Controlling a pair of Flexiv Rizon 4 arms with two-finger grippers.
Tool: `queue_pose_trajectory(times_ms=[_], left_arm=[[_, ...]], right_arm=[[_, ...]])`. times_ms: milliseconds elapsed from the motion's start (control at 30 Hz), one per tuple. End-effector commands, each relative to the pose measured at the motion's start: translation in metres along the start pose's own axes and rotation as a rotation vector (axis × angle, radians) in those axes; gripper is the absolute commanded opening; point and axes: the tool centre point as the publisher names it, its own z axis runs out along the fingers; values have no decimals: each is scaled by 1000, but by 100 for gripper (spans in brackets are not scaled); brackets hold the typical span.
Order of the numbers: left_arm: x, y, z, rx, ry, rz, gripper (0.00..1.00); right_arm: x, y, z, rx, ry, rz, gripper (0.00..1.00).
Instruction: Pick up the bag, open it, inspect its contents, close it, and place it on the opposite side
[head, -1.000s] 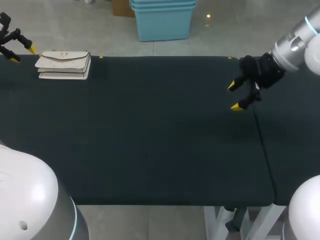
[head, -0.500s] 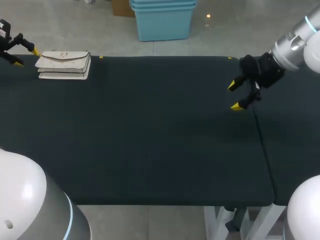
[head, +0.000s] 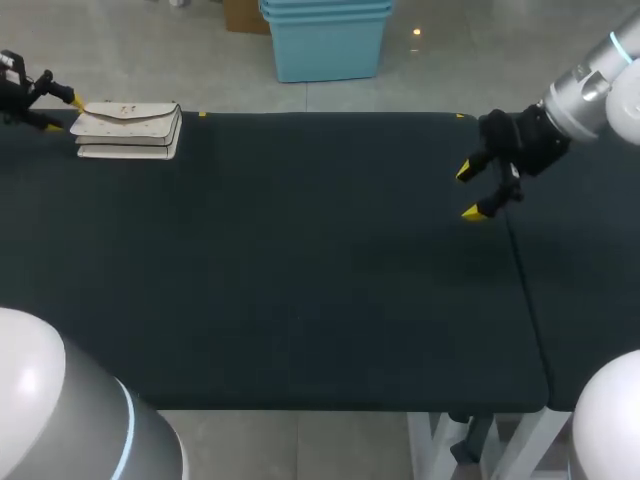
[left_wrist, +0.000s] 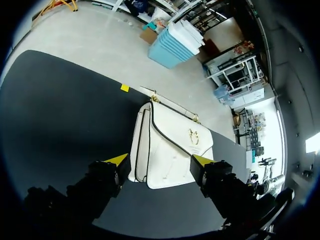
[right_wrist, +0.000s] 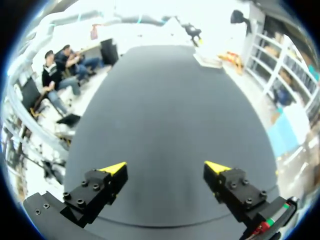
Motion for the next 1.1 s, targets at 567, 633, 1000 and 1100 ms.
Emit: queue_pose_trajectory(times_ms=[567,633,1000,1100], left_arm=[[-11,-22,40,-879,413,-53,9],[-12,-17,39,-877,412,-56,0],[2,24,30,-950,412,-72,0],[11,39,29,-961,402,-70,0]], right_arm=[[-1,0,0,0,1,0,100],[-1,0,0,0,1,0,100],[-1,0,0,0,1,0,100],[-1,0,0,0,1,0,100]])
